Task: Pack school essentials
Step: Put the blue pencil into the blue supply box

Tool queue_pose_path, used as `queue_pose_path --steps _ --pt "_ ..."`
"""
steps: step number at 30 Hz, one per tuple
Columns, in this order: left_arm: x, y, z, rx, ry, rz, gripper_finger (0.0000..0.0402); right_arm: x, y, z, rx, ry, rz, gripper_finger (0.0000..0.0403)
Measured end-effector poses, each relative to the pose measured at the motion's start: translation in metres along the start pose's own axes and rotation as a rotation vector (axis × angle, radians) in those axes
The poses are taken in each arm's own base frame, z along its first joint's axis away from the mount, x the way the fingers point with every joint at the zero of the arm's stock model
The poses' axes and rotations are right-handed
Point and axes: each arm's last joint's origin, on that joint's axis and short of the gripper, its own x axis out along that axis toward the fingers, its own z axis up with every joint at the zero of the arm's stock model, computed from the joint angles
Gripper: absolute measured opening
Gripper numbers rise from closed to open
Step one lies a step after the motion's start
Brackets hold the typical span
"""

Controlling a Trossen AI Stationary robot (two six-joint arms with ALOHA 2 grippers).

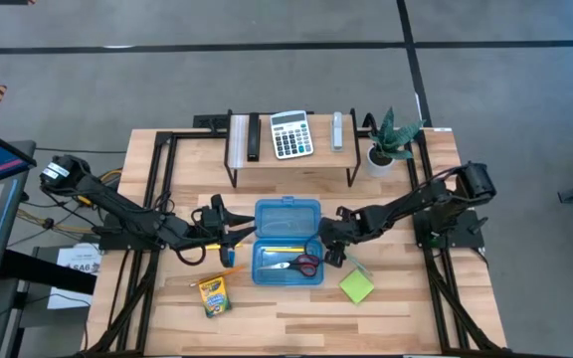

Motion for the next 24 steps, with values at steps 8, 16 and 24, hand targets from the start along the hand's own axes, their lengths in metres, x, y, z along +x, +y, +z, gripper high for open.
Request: queue_pose_path --steps 8,16,24 --pt "0.0 0.0 0.0 0.0 0.0 0.0 0.0112 0.0 -0.004 -0.002 -0.071 0.041 -0.014 0.0029" --pt "0.0 0.0 0.0 0.0 0.0 0.0 0.0112 -0.003 -0.006 -0.003 -0.115 0.052 -0.02 0.0013" --pt "0.0 0.0 0.0 0.001 0.001 0.002 0.0112 -0.015 -0.009 -0.006 -0.113 0.057 -0.023 0.0003"
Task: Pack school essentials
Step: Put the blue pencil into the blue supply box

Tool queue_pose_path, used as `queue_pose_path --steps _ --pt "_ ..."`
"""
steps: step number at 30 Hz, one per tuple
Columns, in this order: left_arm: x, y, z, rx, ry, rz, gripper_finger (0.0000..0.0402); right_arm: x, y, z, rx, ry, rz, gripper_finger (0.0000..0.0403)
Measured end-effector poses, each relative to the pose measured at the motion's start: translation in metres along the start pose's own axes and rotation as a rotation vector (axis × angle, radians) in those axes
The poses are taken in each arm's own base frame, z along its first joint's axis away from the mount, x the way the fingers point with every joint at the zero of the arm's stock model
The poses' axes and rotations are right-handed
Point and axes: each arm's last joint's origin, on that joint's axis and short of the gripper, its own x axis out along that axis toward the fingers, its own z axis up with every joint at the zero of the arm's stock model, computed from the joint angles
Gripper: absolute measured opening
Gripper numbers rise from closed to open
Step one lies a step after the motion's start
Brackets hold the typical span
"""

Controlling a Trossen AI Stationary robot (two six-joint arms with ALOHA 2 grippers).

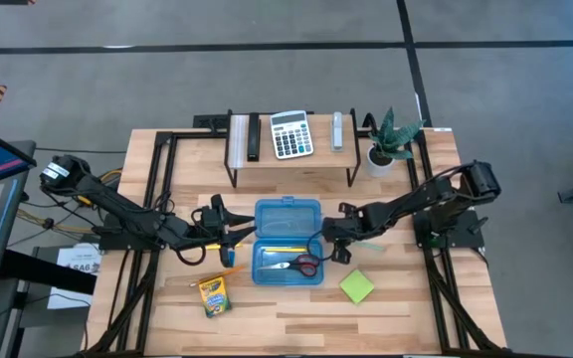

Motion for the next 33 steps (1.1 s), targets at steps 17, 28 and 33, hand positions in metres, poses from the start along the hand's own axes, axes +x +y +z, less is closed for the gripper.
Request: queue_pose_path --steps 17,28,33 --pt "0.0 0.0 0.0 0.0 -0.001 0.0 0.0112 -0.023 -0.005 -0.003 0.028 -0.005 0.004 0.0001" --pt "0.0 0.0 0.0 0.0 -0.001 0.0 0.0112 -0.032 0.018 -0.015 -0.028 0.086 0.082 0.0082" --pt "0.0 0.0 0.0 0.004 -0.001 0.0 0.0112 -0.042 0.038 -0.016 -0.065 0.056 0.116 0.0097"
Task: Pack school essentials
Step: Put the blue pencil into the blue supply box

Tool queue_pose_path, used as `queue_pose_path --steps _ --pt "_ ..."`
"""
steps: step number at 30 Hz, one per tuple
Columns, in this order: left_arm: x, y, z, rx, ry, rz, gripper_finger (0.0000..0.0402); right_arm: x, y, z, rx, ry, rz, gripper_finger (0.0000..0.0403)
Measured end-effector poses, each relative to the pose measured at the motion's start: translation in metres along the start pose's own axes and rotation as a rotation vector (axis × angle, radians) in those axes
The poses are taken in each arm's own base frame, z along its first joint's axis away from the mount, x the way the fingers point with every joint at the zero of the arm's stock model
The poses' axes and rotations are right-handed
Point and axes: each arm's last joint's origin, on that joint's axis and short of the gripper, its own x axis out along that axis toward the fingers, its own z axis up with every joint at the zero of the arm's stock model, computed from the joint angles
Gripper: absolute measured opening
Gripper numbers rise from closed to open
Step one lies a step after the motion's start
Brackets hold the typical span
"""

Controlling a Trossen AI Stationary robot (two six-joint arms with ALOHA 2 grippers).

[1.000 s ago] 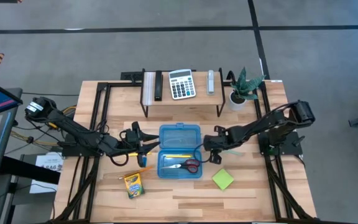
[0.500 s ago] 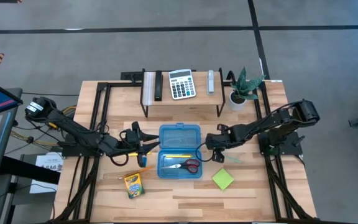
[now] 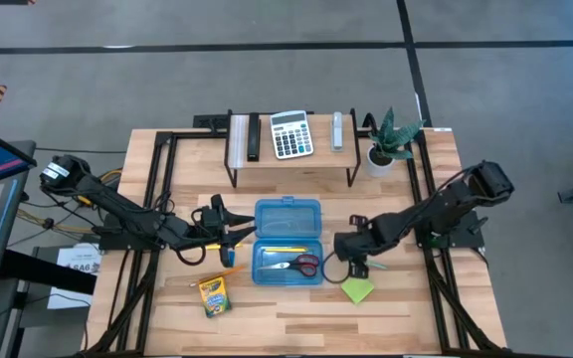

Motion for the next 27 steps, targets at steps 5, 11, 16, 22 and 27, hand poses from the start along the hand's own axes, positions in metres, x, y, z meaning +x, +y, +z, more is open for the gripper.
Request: queue_pose_path --steps 5,11,16,22,27 --pt "0.0 0.0 0.0 -0.007 -0.001 0.0 0.0112 -0.002 0.012 0.001 -0.03 -0.018 0.021 0.0106" --pt "0.0 0.0 0.0 -0.009 -0.001 0.0 0.0112 -0.002 0.008 0.002 -0.009 -0.008 0.009 0.0132" --pt "0.0 0.0 0.0 -0.01 -0.001 -0.001 0.0112 -0.001 0.001 0.011 0.001 -0.069 0.022 0.0151" --pt "0.0 0.0 0.0 -0.01 -0.001 0.0 0.0112 0.002 -0.008 0.02 0.021 -0.105 0.026 0.0153" --pt "0.0 0.0 0.0 -0.008 -0.001 0.0 0.0112 0.014 -0.008 0.025 0.022 -0.101 0.058 0.0151"
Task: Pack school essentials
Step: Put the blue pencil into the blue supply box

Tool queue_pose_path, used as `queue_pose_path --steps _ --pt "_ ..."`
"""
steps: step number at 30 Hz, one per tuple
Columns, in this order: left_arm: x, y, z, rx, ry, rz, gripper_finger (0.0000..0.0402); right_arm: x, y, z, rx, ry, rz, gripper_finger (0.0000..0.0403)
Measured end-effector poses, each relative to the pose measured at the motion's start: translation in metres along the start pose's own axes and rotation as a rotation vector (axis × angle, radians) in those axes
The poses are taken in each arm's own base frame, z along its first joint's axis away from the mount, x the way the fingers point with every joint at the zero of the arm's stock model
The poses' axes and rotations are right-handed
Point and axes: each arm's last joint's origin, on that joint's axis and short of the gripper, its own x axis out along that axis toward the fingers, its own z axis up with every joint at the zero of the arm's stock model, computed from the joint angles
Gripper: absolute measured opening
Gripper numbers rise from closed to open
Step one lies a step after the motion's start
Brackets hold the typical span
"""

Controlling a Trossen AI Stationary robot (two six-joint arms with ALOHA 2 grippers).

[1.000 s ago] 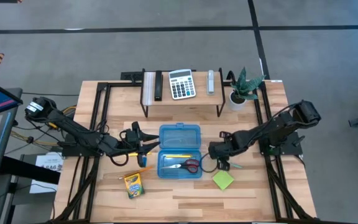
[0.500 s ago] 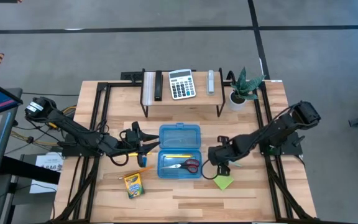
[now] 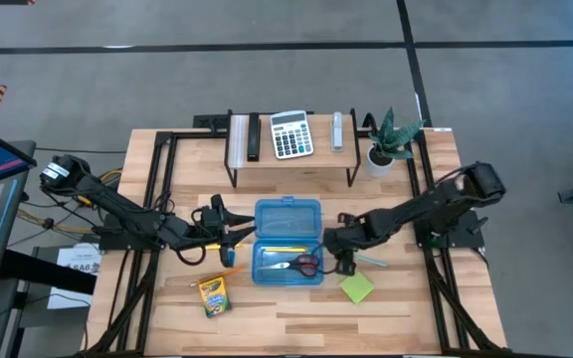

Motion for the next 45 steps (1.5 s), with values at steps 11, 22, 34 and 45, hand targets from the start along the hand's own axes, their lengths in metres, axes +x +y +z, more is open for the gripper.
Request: queue_pose_path --steps 11,22,34,45 --pt "0.0 0.0 0.0 0.003 0.0 0.002 0.0112 0.027 0.003 0.0 -0.027 0.199 -0.048 0.0149" --pt "0.0 0.0 0.0 0.003 -0.001 0.005 0.0112 0.03 -0.006 0.006 -0.02 0.221 -0.051 0.0079" --pt "0.0 0.0 0.0 0.002 -0.001 0.005 0.0112 0.03 -0.014 0.009 -0.026 0.212 -0.062 0.0011" --pt "0.0 0.0 0.0 0.003 -0.001 0.004 0.0112 0.02 -0.012 0.021 -0.04 0.211 -0.094 0.0002"
